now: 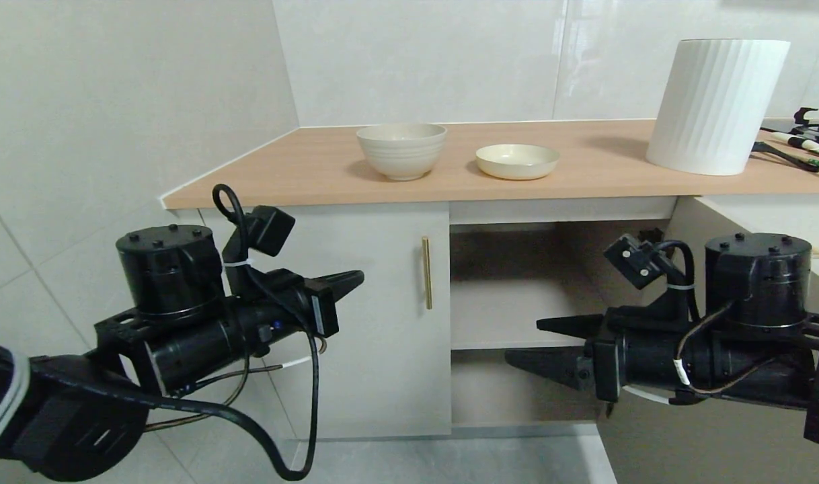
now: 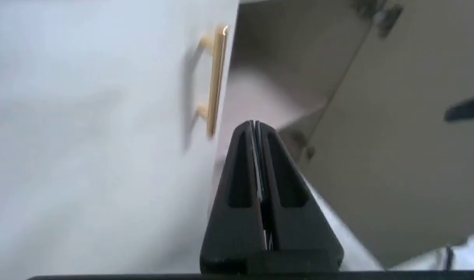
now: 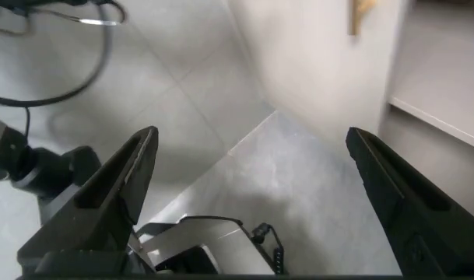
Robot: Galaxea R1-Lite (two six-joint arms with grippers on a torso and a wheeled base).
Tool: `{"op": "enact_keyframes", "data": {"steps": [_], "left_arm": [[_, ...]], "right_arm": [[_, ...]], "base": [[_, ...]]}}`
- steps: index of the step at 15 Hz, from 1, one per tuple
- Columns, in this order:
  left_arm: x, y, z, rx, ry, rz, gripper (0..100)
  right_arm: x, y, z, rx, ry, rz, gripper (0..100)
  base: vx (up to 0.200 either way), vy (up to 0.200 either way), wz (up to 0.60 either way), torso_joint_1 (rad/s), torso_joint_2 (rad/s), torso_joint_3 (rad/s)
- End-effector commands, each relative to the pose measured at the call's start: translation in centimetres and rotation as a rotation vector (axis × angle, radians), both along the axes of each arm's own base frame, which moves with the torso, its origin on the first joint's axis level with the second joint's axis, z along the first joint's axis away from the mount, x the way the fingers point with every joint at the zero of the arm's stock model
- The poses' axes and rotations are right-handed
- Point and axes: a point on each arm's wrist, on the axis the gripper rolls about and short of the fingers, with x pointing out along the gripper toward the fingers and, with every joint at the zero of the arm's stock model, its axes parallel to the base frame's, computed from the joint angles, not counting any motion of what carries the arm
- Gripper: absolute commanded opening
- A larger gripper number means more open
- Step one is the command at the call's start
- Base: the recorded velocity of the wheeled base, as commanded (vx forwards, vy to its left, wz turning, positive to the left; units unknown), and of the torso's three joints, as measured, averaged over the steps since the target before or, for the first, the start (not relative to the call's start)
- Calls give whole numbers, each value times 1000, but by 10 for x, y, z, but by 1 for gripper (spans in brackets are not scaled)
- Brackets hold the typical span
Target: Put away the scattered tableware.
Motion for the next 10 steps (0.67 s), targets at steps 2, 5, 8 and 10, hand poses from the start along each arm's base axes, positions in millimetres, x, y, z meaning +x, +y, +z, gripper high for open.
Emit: {"op": "enact_keyframes", "data": {"steps": [2, 5, 8, 10], "left_arm": [[-36, 25, 42, 7, 1, 50, 0], [-34, 31, 48, 47, 29, 70, 0], [-31, 30, 44, 56, 39, 70, 100], [-32, 30, 47, 49, 29, 65, 100]], "right_arm": [[10, 6, 21, -34, 42, -1, 100], [8, -4, -1, -180, 153, -105, 100], [-5, -12, 18, -111, 128, -60, 100], [-8, -14, 19, -109, 128, -53, 100]], "base": [[0, 0, 0, 0, 0, 0], [0, 0, 0, 0, 0, 0], [0, 0, 0, 0, 0, 0], [0, 0, 0, 0, 0, 0]]}}
